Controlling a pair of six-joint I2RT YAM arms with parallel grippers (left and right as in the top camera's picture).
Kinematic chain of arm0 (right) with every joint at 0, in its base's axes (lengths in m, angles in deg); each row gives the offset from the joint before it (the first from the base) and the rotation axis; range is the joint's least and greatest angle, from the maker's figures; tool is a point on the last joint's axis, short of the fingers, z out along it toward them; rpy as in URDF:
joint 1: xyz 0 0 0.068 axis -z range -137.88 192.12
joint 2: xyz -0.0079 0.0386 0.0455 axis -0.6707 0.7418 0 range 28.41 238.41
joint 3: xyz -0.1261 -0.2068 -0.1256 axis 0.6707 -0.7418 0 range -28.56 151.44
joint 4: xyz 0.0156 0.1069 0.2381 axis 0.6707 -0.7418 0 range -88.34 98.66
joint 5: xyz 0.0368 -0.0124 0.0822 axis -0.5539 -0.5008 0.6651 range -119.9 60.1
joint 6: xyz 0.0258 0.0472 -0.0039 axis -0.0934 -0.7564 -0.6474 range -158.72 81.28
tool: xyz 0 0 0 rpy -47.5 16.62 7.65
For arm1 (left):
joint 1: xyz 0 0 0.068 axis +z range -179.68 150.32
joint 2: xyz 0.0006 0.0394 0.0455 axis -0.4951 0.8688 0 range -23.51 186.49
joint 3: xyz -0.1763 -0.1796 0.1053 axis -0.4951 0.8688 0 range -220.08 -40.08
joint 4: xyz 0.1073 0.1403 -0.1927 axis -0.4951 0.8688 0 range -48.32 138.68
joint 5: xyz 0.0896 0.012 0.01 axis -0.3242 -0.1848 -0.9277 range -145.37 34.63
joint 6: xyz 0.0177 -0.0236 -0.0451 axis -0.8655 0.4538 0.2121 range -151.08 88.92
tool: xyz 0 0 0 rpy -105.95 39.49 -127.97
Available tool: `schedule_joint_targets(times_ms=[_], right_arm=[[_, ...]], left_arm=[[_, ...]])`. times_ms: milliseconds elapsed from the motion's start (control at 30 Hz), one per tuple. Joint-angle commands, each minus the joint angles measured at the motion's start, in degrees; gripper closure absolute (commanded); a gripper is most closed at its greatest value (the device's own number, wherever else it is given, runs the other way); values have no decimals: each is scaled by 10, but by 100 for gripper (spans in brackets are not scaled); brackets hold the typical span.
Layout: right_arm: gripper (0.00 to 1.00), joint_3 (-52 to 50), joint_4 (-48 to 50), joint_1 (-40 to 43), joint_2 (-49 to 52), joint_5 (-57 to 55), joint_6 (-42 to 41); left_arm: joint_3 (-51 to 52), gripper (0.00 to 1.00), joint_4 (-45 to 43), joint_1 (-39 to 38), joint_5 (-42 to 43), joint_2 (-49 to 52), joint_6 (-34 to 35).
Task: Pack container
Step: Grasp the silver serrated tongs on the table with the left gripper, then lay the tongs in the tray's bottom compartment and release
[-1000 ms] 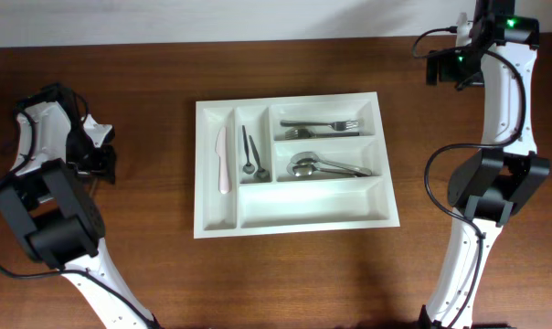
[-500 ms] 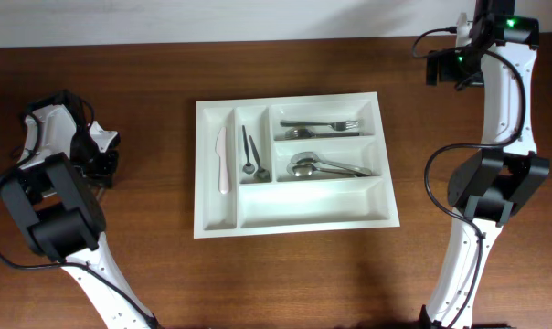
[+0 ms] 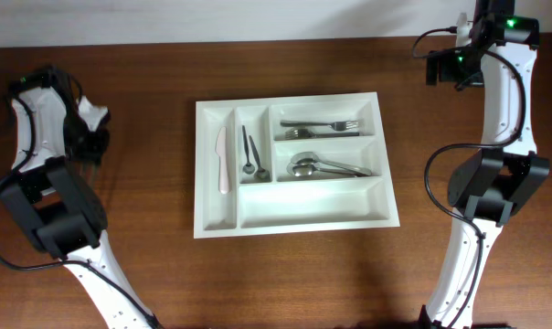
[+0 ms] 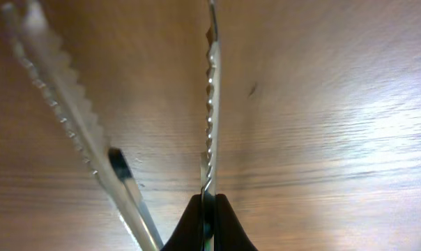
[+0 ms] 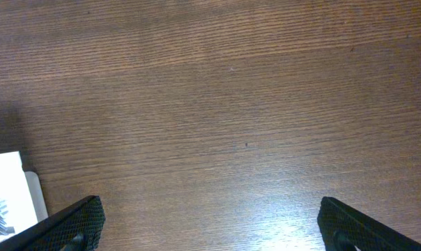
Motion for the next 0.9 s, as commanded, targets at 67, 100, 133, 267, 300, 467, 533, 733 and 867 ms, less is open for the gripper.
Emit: schedule_joint_targets(times_ms=[67, 100, 133, 267, 300, 467, 533, 733, 867], right_arm=[[1, 10, 0, 1, -14, -3, -3], [1, 10, 0, 1, -14, -3, -3], [1, 10, 0, 1, -14, -3, -3], [1, 10, 0, 1, -14, -3, -3], [1, 10, 0, 1, -14, -3, -3], [1, 10, 0, 1, -14, -3, -3], [1, 10, 0, 1, -14, -3, -3], [1, 10, 0, 1, -14, -3, -3], [2, 10, 0, 1, -14, -3, -3]], left_arm=[[-153, 98, 43, -64, 123, -3, -4], [-174, 98, 43, -83, 142, -3, -6], [-186, 98, 43, -96, 155, -3, -15], [-240, 98, 40, -188, 210, -3, -66], [-249, 98, 40, -213, 219, -3, -81], [-255, 98, 45, -310, 305, -3, -158], [-255, 98, 55, -347, 339, -3, -170], [-255, 98, 95, -437, 346, -3, -170], [-255, 98, 122, -485, 320, -3, -170]])
